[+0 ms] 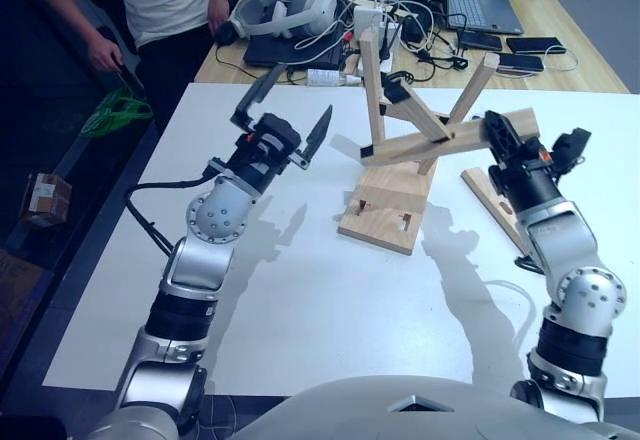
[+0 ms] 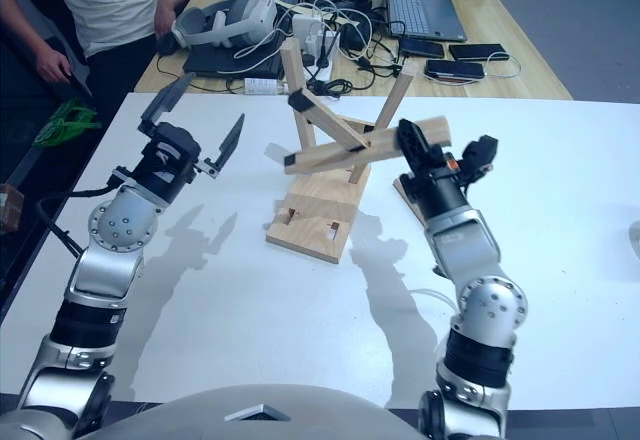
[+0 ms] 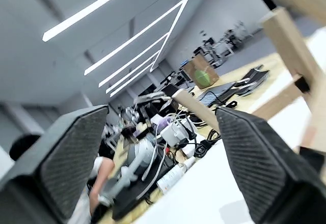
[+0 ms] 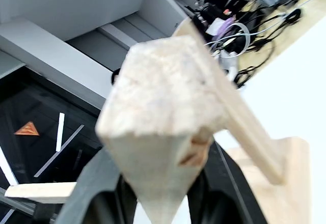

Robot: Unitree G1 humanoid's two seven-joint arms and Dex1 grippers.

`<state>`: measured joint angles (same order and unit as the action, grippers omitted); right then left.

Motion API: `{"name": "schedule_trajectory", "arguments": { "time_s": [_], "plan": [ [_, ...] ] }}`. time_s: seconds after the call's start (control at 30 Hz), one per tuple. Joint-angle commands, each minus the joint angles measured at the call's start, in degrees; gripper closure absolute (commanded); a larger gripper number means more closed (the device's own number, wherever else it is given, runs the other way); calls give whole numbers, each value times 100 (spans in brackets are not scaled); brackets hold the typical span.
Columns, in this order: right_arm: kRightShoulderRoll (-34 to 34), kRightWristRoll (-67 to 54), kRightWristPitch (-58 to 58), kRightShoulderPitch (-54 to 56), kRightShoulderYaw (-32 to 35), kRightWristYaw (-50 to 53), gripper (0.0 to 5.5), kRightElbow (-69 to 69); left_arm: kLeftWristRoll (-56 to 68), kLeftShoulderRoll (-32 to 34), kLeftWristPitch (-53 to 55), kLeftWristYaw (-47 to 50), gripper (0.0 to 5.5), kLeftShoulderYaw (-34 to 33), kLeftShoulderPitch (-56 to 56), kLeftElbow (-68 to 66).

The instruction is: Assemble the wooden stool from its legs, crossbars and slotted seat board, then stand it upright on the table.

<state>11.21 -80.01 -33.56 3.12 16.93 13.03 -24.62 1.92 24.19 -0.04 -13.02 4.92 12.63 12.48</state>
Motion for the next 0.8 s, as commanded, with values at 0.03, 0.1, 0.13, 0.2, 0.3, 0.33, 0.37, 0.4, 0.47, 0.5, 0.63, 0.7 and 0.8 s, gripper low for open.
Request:
{"name": "schedule_trajectory", "arguments": {
  "time_s": [0.03, 0.1, 0.13, 0.2, 0.3, 0.33, 0.37, 0.4, 0.47, 0.5, 0.63, 0.7, 0.8],
  "plan": [
    [433, -182, -237, -617, 294, 113, 450, -342, 1508, -682, 2355, 159, 165, -504, -28, 330],
    [476, -188, -267, -922, 316, 174, 450, -505, 2048, -845, 3255, 188, 165, -619, -44, 446],
    [512, -216, -310, -1035, 303, 196, 450, -566, 2285, -914, 3643, 241, 165, -697, -106, 557],
    [642, -341, -374, -1276, 331, 258, 450, -732, 2565, -1014, 4166, 387, 165, -888, -166, 742],
    [938, -613, -471, -1611, 489, 334, 450, -914, 2726, -1104, 4499, 577, 165, -1107, -247, 875],
    [1034, -647, -486, -1688, 518, 350, 450, -941, 2766, -1166, 4578, 618, 165, -1128, -272, 908],
    [1100, -648, -481, -1730, 544, 367, 450, -952, 2790, -1222, 4621, 644, 165, -1123, -294, 940],
    [1153, -648, -455, -1753, 555, 389, 450, -954, 2806, -1263, 4645, 662, 165, -1119, -306, 964],
    [1177, -528, -384, -1719, 520, 428, 450, -913, 2803, -1332, 4664, 719, 165, -1114, -307, 988],
    [1157, -475, -355, -1683, 470, 457, 450, -900, 2795, -1355, 4673, 740, 165, -1120, -306, 996],
    [1022, -230, -243, -1647, 216, 516, 450, -942, 2762, -1408, 4675, 783, 165, -1099, -273, 983],
    [931, 53, -165, -1589, 34, 567, 450, -898, 2757, -1429, 4689, 817, 165, -1101, -236, 974],
    [955, 531, -134, -1603, -139, 638, 450, -903, 2753, -1449, 4718, 864, 165, -1109, -206, 987]
  ]
}}
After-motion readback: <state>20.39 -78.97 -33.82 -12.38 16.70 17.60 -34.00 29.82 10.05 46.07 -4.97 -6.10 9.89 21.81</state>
